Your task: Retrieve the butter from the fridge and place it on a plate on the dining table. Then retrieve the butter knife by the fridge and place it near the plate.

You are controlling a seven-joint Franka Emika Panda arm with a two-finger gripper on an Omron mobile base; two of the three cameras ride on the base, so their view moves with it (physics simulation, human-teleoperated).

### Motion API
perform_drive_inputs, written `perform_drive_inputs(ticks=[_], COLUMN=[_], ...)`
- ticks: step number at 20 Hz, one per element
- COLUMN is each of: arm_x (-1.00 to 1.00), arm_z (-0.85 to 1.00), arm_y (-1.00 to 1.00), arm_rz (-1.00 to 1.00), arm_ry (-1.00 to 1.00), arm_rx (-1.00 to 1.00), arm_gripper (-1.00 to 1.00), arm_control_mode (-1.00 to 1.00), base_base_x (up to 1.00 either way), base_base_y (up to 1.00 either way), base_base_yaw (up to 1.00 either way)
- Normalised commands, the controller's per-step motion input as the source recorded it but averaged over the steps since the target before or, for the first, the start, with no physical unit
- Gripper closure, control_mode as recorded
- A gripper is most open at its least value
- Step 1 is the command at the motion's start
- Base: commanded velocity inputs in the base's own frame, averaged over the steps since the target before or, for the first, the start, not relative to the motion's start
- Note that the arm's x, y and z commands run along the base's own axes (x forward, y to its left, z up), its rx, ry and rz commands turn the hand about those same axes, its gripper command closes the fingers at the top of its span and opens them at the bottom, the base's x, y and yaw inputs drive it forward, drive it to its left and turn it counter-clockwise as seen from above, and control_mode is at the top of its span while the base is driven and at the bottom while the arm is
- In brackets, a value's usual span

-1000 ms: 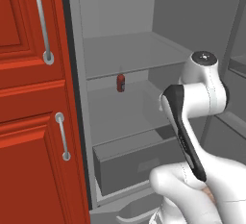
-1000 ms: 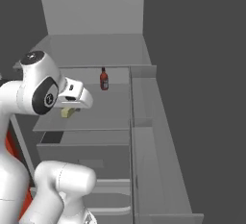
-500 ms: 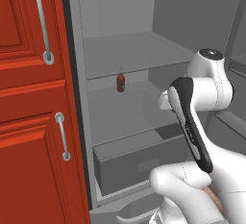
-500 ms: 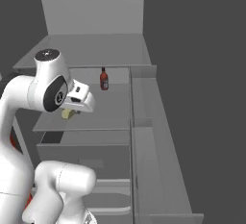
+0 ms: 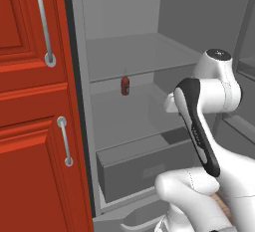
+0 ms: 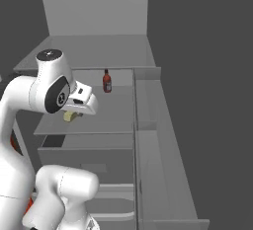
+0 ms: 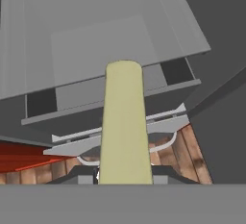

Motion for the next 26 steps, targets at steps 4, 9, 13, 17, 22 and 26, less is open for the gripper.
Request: perform_drive_inputs(ticks=[4, 9, 13, 17, 22, 26], arm_x=[-0.04, 0.00, 0.00, 0.00, 0.00, 0.00], arm_z=[0.00, 0.00, 0.00, 0.00, 0.00, 0.00], arm_y=[0.00, 0.00, 0.00, 0.00, 0.00, 0.00], arm_rz=[0.00, 0.00, 0.00, 0.00, 0.00, 0.00], arm_ry=[0.00, 0.00, 0.00, 0.00, 0.00, 0.00], arm_rx=[0.00, 0.00, 0.00, 0.00, 0.00, 0.00], arm_gripper=[1.00, 1.00, 1.00, 1.00, 1.00, 1.00], arm_control_mode=[1.00, 1.00, 1.00, 1.00, 1.00, 1.00], base_base_x=[-0.08, -0.42, -0.43, -0.50, -0.57, -0.50], base_base_y=[0.00, 0.10, 0.28, 0.28, 0.34, 0.35], base_base_yaw=[0.00, -0.04, -0.23, -0.29, -0.31, -0.25])
